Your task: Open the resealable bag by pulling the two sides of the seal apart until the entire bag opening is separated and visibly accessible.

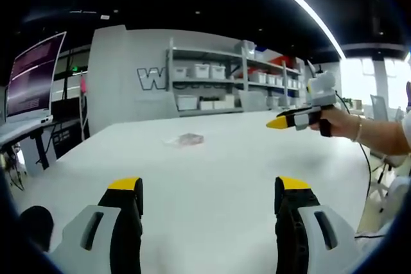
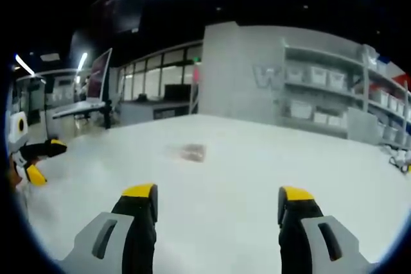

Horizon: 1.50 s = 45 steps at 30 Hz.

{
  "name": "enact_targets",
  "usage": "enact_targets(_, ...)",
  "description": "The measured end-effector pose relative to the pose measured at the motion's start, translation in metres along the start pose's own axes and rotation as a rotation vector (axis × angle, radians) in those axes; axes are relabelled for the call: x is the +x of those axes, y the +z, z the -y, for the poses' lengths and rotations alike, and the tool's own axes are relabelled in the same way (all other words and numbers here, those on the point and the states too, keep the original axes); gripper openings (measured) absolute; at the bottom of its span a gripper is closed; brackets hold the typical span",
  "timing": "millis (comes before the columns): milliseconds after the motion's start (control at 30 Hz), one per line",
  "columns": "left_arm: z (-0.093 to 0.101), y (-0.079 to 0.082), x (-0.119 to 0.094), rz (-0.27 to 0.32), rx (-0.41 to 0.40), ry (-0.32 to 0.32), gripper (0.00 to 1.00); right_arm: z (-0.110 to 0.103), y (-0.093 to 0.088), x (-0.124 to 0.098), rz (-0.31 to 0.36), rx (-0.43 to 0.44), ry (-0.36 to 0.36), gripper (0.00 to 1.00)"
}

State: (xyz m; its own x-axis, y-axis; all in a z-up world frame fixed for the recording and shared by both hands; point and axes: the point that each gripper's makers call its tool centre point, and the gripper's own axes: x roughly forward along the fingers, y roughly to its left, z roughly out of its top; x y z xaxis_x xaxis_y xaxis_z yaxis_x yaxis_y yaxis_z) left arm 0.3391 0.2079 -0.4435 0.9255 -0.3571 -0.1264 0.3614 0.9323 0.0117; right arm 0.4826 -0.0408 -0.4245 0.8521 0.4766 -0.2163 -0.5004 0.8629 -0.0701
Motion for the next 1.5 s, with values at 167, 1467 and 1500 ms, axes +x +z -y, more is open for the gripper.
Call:
enact_targets(167,0.001,-0.001,0.000,-0.006,0.003,-0.006,0.83,0.001,0.000,0.002,-0.002,0.001,-0.003,0.76)
enact_targets(1467,-0.001,0.001,0.003,0.000,-0.007,-0.016,0.83,-0.028,0.006,0.020,-0.028,-0.062,0.042,0.72)
enact_targets(1500,-0.001,0.001,0.003,0.000,-0.008,-0.016,0.83,-0.029,0.006,0.020,-0.028,-0.064,0.043,0.71)
